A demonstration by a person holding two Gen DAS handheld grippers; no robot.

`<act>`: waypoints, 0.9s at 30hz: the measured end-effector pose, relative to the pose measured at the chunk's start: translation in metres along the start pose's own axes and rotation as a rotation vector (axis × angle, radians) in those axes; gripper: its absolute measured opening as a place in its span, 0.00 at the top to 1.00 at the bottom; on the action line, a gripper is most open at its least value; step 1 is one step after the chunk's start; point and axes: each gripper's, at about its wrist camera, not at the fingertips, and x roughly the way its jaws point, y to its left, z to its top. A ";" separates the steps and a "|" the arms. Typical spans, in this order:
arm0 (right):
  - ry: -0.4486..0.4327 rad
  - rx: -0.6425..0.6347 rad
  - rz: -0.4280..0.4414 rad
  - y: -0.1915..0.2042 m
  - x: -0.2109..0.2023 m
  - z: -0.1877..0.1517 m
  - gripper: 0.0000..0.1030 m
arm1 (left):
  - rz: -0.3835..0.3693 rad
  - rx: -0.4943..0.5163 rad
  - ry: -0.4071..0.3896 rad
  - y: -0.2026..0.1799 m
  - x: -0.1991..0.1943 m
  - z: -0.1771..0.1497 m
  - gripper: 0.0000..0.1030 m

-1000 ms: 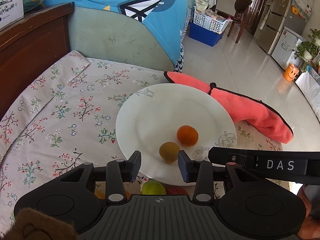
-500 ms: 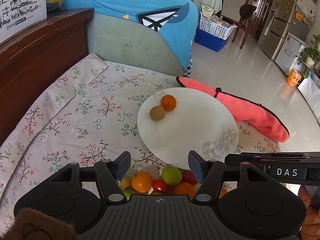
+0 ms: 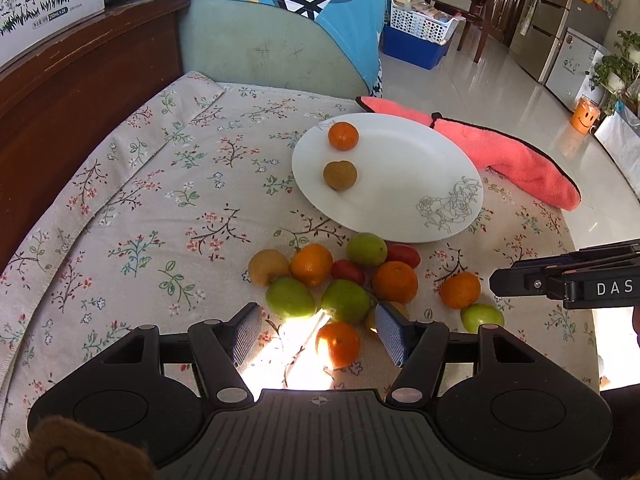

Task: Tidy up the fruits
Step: 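Grasp an orange with the left tool while right tool approaches a green lime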

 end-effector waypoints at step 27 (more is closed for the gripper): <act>0.095 -0.146 -0.032 0.021 0.022 -0.021 0.60 | 0.012 0.095 0.046 -0.012 0.025 -0.020 0.58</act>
